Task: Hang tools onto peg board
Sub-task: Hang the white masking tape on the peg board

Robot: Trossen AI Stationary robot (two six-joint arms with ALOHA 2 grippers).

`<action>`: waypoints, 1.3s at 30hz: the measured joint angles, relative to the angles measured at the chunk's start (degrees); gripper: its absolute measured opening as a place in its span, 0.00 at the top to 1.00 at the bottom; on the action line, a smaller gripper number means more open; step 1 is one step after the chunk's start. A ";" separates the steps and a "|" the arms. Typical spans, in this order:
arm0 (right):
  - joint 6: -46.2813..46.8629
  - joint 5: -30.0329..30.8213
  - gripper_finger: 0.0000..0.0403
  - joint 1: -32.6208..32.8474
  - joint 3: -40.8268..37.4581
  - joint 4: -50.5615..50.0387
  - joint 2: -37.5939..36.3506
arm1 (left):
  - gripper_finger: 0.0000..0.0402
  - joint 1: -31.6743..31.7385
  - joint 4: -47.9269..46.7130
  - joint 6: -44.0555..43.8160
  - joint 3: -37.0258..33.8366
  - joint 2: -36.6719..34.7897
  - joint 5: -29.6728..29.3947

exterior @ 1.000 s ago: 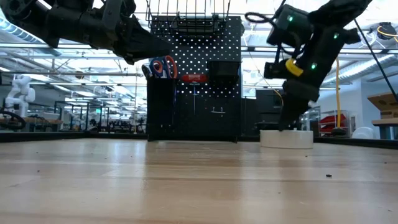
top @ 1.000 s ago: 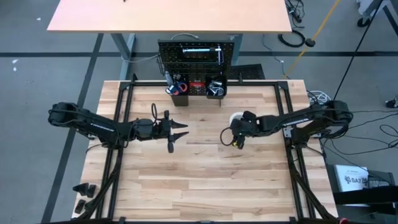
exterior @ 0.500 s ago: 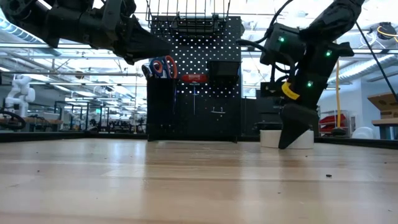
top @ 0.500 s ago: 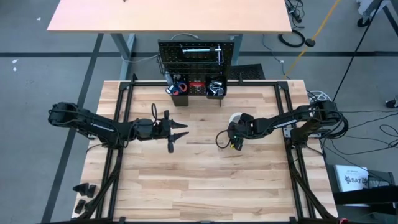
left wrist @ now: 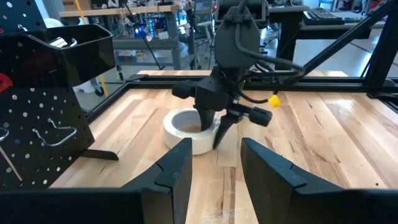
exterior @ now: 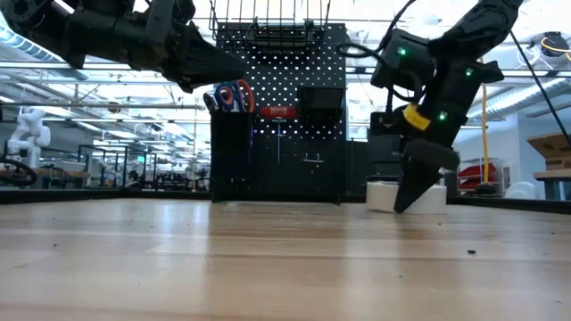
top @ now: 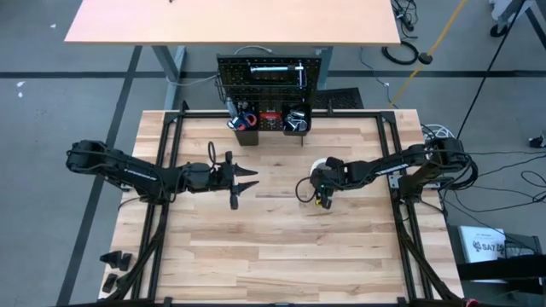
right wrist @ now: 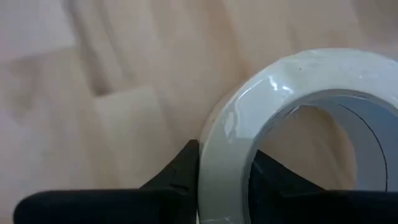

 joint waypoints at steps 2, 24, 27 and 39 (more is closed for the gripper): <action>-0.39 -2.44 0.82 0.19 0.06 0.75 -0.53 | 0.66 0.02 0.00 0.02 0.00 0.00 0.51; -15.26 -0.35 0.82 15.49 2.26 13.03 -17.78 | 0.66 0.09 6.54 -10.68 0.09 0.13 7.35; -18.86 -8.10 0.82 16.98 2.26 19.91 -17.82 | 0.66 -0.06 9.27 -5.60 0.09 1.46 15.47; -21.89 -27.30 0.82 18.94 2.28 40.32 -17.89 | 0.66 -8.50 20.86 25.67 5.90 11.09 5.56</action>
